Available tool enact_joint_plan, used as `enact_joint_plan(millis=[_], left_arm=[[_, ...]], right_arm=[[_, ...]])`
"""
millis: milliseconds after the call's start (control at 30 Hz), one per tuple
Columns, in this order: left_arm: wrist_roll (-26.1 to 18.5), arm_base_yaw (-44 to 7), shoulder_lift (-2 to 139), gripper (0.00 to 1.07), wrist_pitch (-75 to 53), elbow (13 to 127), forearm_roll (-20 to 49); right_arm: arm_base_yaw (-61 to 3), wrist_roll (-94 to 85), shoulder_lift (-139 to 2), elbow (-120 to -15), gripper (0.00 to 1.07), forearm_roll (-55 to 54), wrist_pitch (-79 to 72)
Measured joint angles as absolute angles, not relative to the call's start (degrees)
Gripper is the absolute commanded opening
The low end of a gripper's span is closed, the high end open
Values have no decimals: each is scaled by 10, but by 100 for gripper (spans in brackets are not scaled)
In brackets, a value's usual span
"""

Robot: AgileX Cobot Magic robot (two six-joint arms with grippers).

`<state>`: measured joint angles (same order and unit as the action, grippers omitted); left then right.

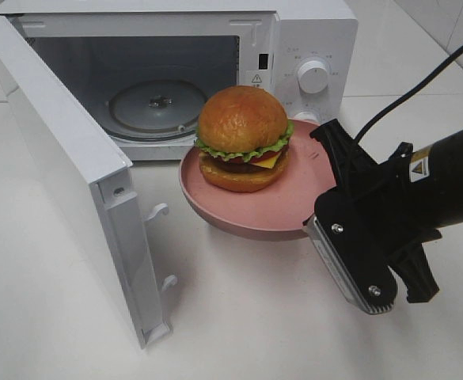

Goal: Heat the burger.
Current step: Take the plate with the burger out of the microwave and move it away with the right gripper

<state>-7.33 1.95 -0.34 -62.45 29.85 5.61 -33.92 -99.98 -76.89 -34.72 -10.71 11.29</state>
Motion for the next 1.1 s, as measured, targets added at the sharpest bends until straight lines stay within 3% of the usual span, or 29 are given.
enact_joint_plan(millis=[567,1100], left_arm=[[-73,19,-3,100,-625,299,56],[-73,19,-3,100,-625,299,56]], right_arm=[[-339,-837,-620,-281,1,-5,182],[-339,-293,-569,-281,1,307,363]])
